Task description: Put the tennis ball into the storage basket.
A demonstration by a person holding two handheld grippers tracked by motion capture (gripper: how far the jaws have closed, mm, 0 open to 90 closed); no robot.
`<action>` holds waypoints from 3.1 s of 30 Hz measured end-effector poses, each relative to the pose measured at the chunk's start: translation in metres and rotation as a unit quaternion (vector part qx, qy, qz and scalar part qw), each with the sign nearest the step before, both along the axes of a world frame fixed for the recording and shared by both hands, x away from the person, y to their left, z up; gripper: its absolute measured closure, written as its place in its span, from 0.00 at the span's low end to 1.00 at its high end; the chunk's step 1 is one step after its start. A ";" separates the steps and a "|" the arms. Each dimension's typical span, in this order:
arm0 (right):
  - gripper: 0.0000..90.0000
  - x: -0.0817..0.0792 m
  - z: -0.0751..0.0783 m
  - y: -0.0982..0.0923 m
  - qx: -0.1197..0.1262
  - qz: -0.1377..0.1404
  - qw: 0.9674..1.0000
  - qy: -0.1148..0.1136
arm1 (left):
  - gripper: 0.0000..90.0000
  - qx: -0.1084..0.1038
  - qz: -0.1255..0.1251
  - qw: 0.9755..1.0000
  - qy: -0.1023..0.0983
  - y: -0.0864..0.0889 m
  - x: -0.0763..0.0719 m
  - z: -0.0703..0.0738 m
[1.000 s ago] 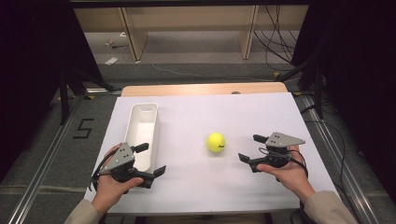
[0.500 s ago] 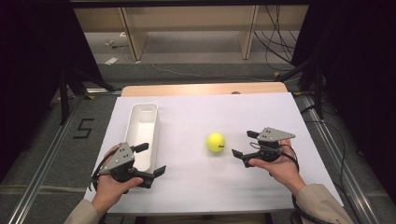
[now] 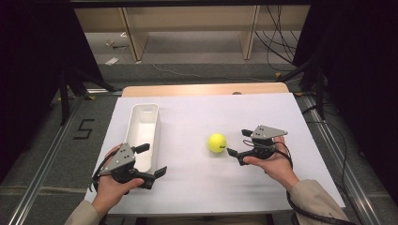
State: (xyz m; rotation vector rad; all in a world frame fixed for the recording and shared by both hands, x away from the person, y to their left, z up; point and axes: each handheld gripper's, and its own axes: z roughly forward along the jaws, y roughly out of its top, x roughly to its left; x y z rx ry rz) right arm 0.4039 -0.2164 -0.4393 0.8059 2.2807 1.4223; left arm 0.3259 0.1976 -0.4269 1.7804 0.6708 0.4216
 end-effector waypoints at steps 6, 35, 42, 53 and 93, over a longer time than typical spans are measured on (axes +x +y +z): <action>0.08 0.004 -0.002 0.004 -0.001 0.001 1.000 0.002 | 0.00 0.000 0.000 1.000 0.000 0.000 0.000 0.000; 0.08 0.035 -0.020 0.031 -0.024 0.009 0.999 0.030 | 0.00 -0.001 -0.002 1.000 -0.001 0.000 0.000 0.000; 0.08 0.044 -0.026 0.037 -0.029 0.010 0.999 0.038 | 0.00 -0.002 -0.002 1.000 -0.001 0.000 0.000 0.000; 0.08 0.054 -0.036 0.048 -0.039 0.017 0.998 0.053 | 0.00 -0.002 -0.002 1.000 -0.001 0.000 0.000 0.000; 0.29 0.061 -0.048 0.061 -0.061 0.038 0.995 0.073 | 0.00 -0.004 -0.003 1.000 -0.001 0.001 -0.001 0.001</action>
